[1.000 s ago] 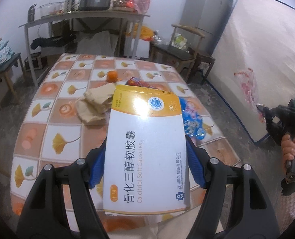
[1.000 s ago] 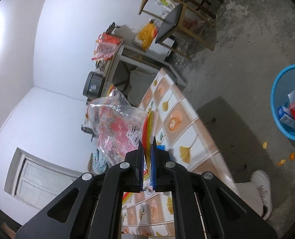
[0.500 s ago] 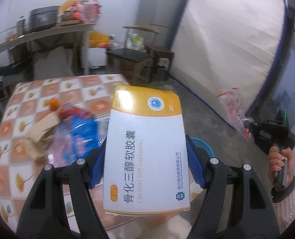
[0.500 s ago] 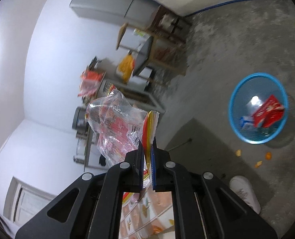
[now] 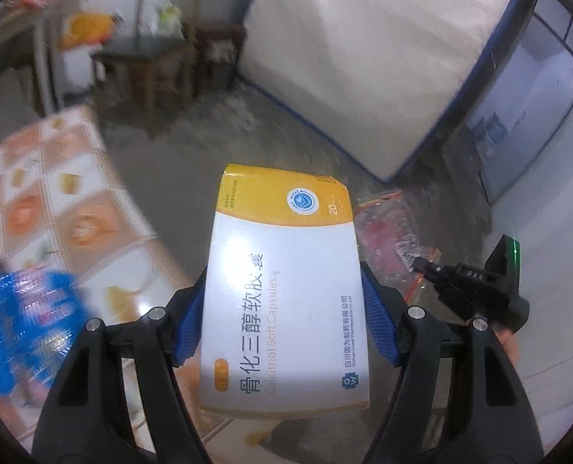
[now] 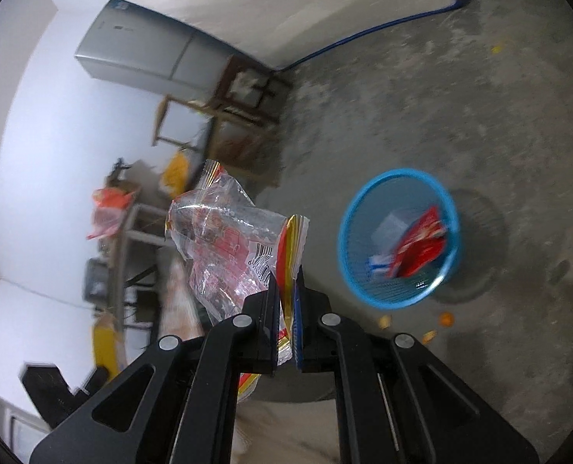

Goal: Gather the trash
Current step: 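Carry the box with the left tool while the right tool carries the bag to the wastebasket, then open both tools over the wastebasket to drop the box and the bag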

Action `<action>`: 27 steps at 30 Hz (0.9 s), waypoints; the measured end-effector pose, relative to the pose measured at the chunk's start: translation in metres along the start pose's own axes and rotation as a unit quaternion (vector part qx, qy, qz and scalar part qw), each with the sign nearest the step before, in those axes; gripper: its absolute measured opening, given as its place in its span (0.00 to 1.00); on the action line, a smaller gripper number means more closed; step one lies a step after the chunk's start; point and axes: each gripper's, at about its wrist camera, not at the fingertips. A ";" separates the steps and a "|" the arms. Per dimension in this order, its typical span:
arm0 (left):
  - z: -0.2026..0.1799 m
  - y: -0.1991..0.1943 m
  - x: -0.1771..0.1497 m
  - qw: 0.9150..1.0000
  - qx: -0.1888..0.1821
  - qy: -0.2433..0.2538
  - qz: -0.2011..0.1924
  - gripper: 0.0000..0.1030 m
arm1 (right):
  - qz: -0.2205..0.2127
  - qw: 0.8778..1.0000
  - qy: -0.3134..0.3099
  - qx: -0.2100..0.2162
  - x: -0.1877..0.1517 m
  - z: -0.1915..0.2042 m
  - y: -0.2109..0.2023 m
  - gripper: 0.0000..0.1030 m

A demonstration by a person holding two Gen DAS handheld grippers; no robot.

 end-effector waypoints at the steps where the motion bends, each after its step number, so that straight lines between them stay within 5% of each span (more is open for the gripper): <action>1: -0.003 0.021 0.007 1.000 -0.007 -0.005 0.022 0.65 | -0.003 1.000 0.000 -0.013 0.002 -0.006 0.005 0.06; 6: -0.011 0.122 0.034 0.989 -0.029 -0.049 0.134 0.65 | -0.014 0.996 -0.006 -0.085 0.015 -0.034 0.034 0.06; 12: -0.019 0.245 0.050 0.971 0.017 -0.070 0.227 0.65 | -0.010 0.991 0.006 -0.137 0.033 -0.069 0.071 0.06; 21: -0.001 0.346 0.049 0.953 0.060 -0.111 0.275 0.67 | 0.008 0.981 0.011 -0.196 0.050 -0.101 0.137 0.07; 26: 0.009 0.347 0.053 0.955 0.043 -0.142 0.256 0.76 | 0.041 0.975 -0.014 -0.218 0.056 -0.110 0.174 0.11; 27: 0.009 0.343 0.055 0.958 0.040 -0.140 0.248 0.76 | 0.047 0.974 -0.020 -0.221 0.056 -0.112 0.179 0.19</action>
Point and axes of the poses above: each gripper's, at about its wrist camera, not at the fingertips, and y roughly the way its jaws point, z to its left, x to its top
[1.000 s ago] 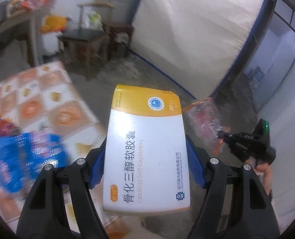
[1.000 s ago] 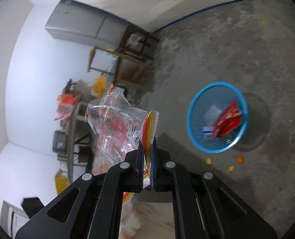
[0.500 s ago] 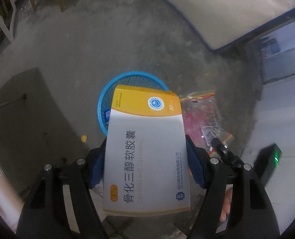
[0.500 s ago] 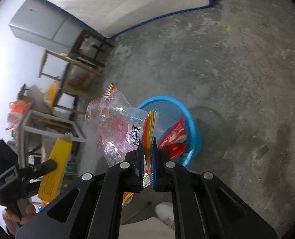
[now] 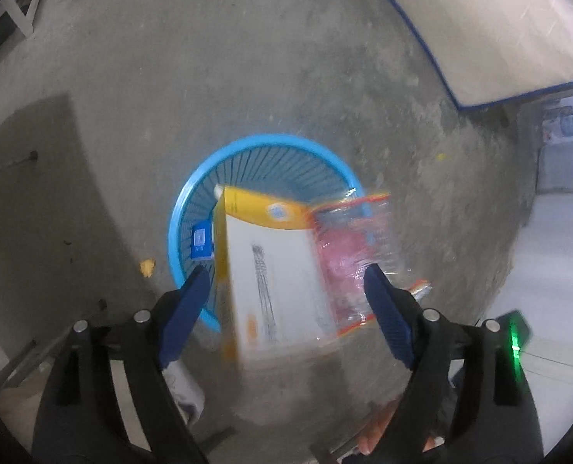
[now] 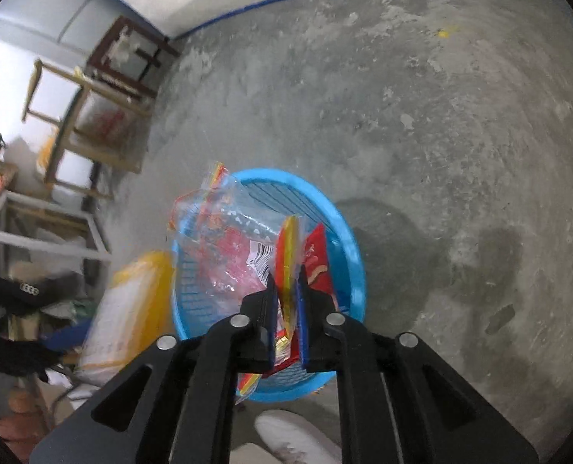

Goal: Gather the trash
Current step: 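Open both tools over the wastebasket to drop the box and the bag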

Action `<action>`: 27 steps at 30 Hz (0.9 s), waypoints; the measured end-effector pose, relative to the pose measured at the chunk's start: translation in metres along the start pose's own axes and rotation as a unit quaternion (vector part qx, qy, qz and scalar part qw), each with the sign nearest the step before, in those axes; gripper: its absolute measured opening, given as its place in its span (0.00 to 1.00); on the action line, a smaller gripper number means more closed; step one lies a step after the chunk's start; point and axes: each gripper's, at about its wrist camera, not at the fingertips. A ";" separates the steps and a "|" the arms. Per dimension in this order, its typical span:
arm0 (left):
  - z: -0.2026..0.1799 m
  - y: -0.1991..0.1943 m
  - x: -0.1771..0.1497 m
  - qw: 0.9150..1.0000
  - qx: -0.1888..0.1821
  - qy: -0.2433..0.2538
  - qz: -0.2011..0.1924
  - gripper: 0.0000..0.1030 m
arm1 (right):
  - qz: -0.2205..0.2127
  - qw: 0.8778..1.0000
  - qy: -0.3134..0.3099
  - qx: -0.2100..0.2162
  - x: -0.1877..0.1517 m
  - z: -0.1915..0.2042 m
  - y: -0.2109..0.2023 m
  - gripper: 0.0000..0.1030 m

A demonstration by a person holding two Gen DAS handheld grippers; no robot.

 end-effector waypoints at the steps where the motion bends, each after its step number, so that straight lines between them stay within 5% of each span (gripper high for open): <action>1: 0.000 -0.002 0.000 1.000 -0.002 0.003 -0.006 0.77 | 0.003 1.000 -0.008 -0.003 0.001 0.001 0.004 0.24; 3: 0.001 -0.014 0.001 1.000 -0.007 0.008 -0.021 0.77 | 0.001 1.000 -0.026 -0.015 0.001 0.005 0.007 0.37; 9: -0.003 -0.069 -0.008 0.997 -0.034 0.020 -0.061 0.77 | 0.007 0.998 -0.057 -0.032 -0.001 0.010 0.007 0.39; 16: 0.010 -0.187 -0.041 0.984 -0.074 0.060 -0.153 0.77 | -0.030 0.996 -0.076 -0.044 -0.001 0.010 -0.020 0.39; 22: 0.067 -0.304 -0.117 0.961 -0.090 0.079 -0.249 0.79 | -0.086 0.988 -0.125 -0.014 -0.002 0.017 -0.058 0.28; 27: 0.135 -0.367 -0.199 0.943 -0.066 0.055 -0.322 0.80 | -0.047 0.983 -0.179 -0.012 -0.001 0.041 -0.043 0.15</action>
Point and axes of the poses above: each gripper's, at about its wrist camera, not at the fingertips, and y roughly the way its jaws point, z to its left, x to its top
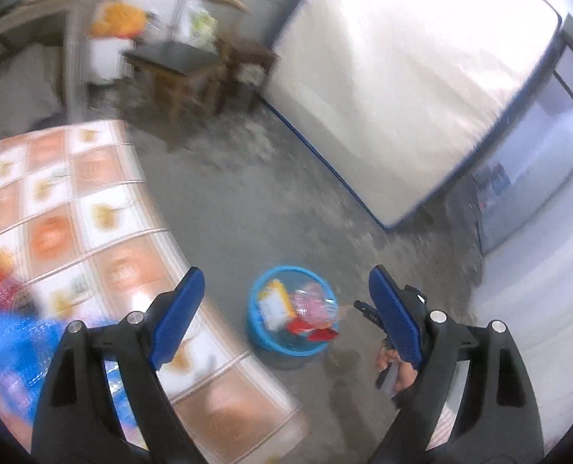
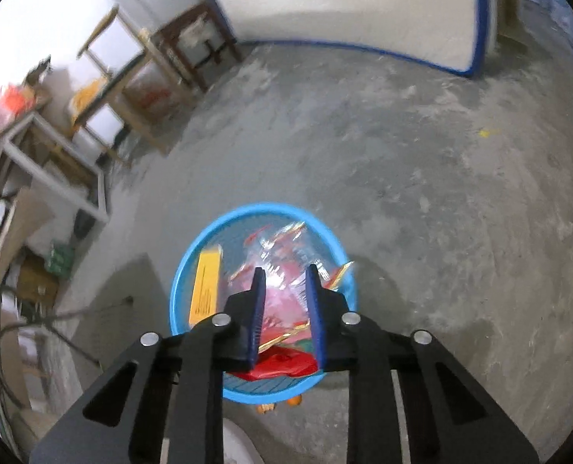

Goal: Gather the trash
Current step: 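Open both tools over the wastebasket to drop the box and the bag, then move both tools back over the table toward the blue snack bags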

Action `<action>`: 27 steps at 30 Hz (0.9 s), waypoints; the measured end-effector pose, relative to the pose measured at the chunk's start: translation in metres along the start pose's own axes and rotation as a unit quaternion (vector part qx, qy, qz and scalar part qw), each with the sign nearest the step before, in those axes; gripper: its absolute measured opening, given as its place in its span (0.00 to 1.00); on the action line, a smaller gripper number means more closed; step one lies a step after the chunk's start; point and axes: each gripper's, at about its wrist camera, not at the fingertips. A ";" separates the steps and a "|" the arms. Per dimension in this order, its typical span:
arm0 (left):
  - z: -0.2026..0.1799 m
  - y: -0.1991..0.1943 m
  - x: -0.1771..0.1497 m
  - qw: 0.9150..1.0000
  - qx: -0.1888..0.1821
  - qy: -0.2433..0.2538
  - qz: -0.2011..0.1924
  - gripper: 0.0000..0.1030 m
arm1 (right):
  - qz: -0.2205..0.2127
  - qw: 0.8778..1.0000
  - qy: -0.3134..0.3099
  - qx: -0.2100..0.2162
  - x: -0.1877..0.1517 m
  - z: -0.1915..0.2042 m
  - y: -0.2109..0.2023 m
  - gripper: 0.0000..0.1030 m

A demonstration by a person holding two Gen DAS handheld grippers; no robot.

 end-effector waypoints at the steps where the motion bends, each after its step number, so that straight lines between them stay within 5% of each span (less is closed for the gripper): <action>1: 0.013 -0.023 -0.011 1.000 0.009 -0.013 -0.015 0.80 | 0.012 1.000 -0.008 -0.005 0.000 0.005 0.008 0.13; 8: 0.068 -0.093 -0.071 0.994 0.054 -0.080 -0.052 0.80 | 0.112 0.985 -0.099 -0.090 -0.017 0.043 0.111 0.05; 17: 0.111 -0.110 -0.101 0.986 0.093 -0.125 -0.060 0.80 | 0.175 0.963 -0.142 -0.149 -0.026 0.054 0.183 0.05; 27: 0.123 -0.106 -0.104 0.985 0.092 -0.132 -0.062 0.80 | 0.144 0.974 -0.117 -0.132 -0.015 0.052 0.157 0.10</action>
Point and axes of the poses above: each gripper's, at about its wrist camera, not at the fingertips, and y roughly the way its jaws point, z to its left, x to its top
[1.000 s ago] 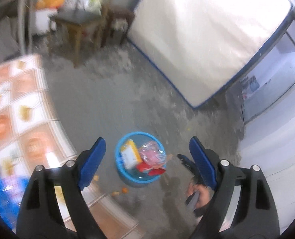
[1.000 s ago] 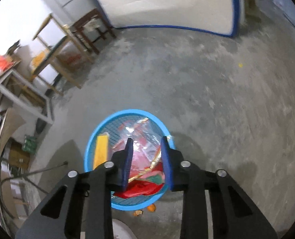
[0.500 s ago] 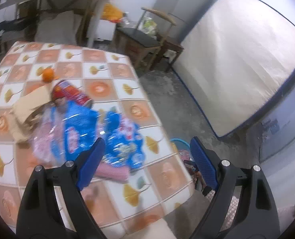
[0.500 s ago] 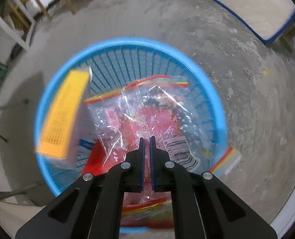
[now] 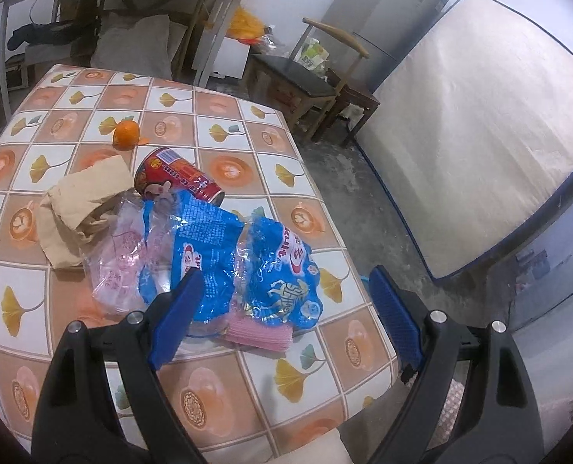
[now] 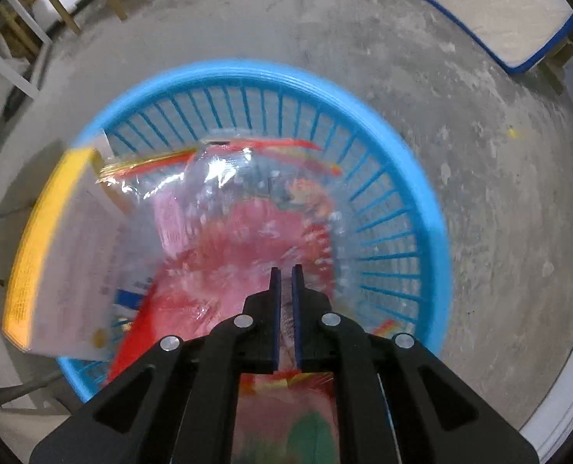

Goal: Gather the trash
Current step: 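Move both tools back over the table toward the blue snack bags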

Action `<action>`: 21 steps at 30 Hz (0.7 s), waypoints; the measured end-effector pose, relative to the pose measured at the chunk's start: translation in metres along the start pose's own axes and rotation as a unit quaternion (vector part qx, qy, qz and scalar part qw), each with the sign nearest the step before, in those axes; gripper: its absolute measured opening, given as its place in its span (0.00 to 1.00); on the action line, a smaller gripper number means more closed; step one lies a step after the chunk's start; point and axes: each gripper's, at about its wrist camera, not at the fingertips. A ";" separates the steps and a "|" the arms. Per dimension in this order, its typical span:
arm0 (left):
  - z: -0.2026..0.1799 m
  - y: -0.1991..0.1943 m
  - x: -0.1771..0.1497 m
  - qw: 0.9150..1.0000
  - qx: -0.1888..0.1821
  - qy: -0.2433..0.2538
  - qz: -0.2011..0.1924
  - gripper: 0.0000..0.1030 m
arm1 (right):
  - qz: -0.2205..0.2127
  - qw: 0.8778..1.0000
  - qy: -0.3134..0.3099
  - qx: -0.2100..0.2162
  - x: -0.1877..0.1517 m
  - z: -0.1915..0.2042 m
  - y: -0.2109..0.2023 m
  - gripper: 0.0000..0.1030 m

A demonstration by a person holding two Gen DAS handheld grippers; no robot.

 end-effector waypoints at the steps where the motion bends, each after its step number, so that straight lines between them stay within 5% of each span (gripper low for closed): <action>1: 0.000 0.000 0.000 1.000 -0.003 -0.001 0.000 0.80 | -0.011 1.000 0.000 0.007 -0.001 0.000 -0.010 0.13; 13: 0.003 -0.012 -0.005 1.000 -0.009 0.001 -0.012 0.80 | -0.088 0.990 0.000 0.114 -0.008 0.019 -0.097 0.19; 21: 0.018 -0.030 -0.014 1.000 0.014 -0.005 -0.024 0.80 | -0.139 0.975 -0.013 0.173 -0.036 0.033 -0.181 0.53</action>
Point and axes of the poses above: each gripper's, at about its wrist camera, not at the fingertips, and y roughly the way its jaws point, z to its left, x to its top
